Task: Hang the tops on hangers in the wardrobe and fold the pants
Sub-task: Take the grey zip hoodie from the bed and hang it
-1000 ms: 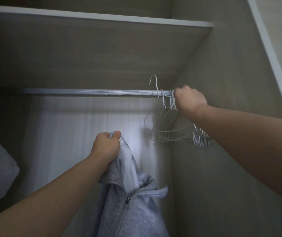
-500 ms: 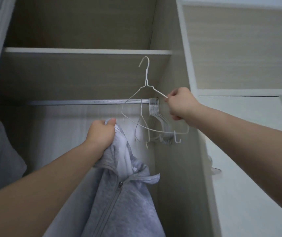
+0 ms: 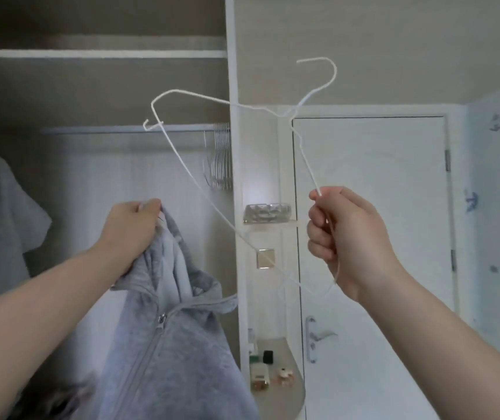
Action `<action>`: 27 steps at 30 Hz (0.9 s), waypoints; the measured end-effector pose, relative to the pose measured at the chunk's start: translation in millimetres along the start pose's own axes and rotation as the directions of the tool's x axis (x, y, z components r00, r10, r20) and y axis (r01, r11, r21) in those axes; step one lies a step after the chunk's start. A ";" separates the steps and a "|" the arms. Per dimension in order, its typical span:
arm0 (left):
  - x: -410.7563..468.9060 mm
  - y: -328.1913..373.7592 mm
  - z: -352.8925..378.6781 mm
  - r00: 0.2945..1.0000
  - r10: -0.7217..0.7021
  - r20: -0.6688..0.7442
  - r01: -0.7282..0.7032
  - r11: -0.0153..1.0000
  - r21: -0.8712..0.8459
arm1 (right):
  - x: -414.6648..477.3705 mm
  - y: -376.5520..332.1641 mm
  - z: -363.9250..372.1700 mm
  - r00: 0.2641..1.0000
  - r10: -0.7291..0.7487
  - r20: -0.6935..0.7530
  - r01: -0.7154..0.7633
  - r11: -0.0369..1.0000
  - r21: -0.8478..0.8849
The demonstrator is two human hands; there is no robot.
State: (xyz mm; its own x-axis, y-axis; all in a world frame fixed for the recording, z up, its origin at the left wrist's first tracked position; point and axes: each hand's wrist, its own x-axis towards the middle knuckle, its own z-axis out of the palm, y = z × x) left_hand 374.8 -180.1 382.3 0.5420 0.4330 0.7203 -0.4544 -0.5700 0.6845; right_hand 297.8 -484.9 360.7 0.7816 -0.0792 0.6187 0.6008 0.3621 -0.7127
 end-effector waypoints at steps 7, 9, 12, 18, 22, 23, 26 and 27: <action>-96.3 12.0 19.0 0.962 -0.121 0.243 0.112 0.992 0.051 | -61.0 18.6 -93.2 0.952 0.300 0.054 -0.295 0.952 -0.083; -122.4 13.4 22.4 0.944 -0.154 0.293 0.139 0.988 0.072 | -80.5 26.5 -115.0 0.948 0.310 0.074 -0.295 0.941 -0.167; -154.8 11.6 25.7 0.902 -0.231 0.365 0.198 0.972 0.126 | -119.0 32.5 -141.3 0.959 0.264 0.100 -0.221 0.922 -0.317; -208.3 -2.9 26.1 0.809 -0.315 0.496 0.216 0.944 0.249 | -217.2 19.3 -160.0 0.988 0.155 0.019 -0.117 0.813 -0.570; -246.6 -4.7 29.8 0.758 -0.306 0.577 0.145 0.940 0.308 | -275.6 15.6 -153.6 0.964 0.264 0.033 -0.190 0.768 -0.612; -256.3 -3.6 31.6 0.753 -0.301 0.585 0.135 0.941 0.310 | -285.5 17.5 -151.6 0.957 0.290 0.025 -0.207 0.741 -0.638; -284.7 1.5 37.0 0.708 -0.260 0.657 0.079 0.953 0.292 | -302.6 25.7 -148.1 0.937 0.350 -0.024 -0.272 0.682 -0.679; -293.7 3.9 38.5 0.679 -0.239 0.694 0.058 0.960 0.273 | -304.6 27.6 -148.0 0.932 0.359 -0.046 -0.289 0.662 -0.691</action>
State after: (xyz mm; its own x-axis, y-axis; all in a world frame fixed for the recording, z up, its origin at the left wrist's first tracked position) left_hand 241.1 -336.3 169.1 0.9673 -0.0543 0.2479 -0.2114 -0.7130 0.6685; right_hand 101.2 -588.2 103.7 0.9521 0.0135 0.3054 0.2875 -0.3793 -0.8795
